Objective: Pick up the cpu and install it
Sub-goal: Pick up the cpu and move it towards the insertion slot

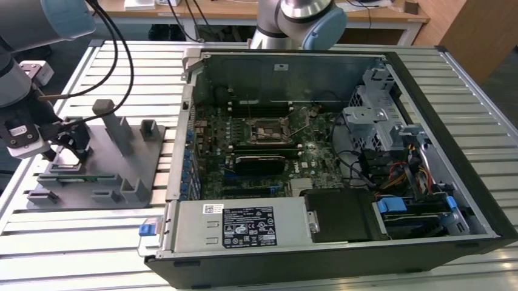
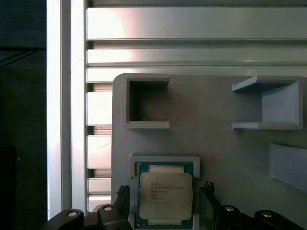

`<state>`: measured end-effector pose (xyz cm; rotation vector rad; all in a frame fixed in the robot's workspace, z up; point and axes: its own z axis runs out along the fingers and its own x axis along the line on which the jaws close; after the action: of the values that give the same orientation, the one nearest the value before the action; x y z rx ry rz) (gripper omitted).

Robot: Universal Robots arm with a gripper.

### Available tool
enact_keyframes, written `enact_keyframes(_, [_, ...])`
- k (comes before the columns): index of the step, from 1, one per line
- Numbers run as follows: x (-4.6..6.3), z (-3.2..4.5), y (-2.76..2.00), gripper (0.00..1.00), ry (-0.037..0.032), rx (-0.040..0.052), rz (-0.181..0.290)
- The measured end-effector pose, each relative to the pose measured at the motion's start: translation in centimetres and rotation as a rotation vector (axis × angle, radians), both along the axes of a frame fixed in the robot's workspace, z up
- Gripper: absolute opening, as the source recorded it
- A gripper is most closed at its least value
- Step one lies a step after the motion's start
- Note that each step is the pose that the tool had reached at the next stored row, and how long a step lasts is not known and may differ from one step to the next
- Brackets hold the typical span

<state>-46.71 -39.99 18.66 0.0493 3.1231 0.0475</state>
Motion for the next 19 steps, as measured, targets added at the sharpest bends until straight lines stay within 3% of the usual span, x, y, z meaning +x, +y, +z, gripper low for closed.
enact_keyframes(2, [0.0, -0.01, 0.0, 0.67, 0.0, 0.0, 0.0])
enact_keyframes(3, [0.0, -0.02, 0.0, 0.6, -0.0002, 0.0001, 0.0])
enact_keyframes(14, [0.0, -0.18, 0.0, 0.6, -0.0001, 0.0, 0.0])
enact_keyframes(19, [0.0, -0.12, 0.01, 0.54, -0.0005, 0.0003, 0.0])
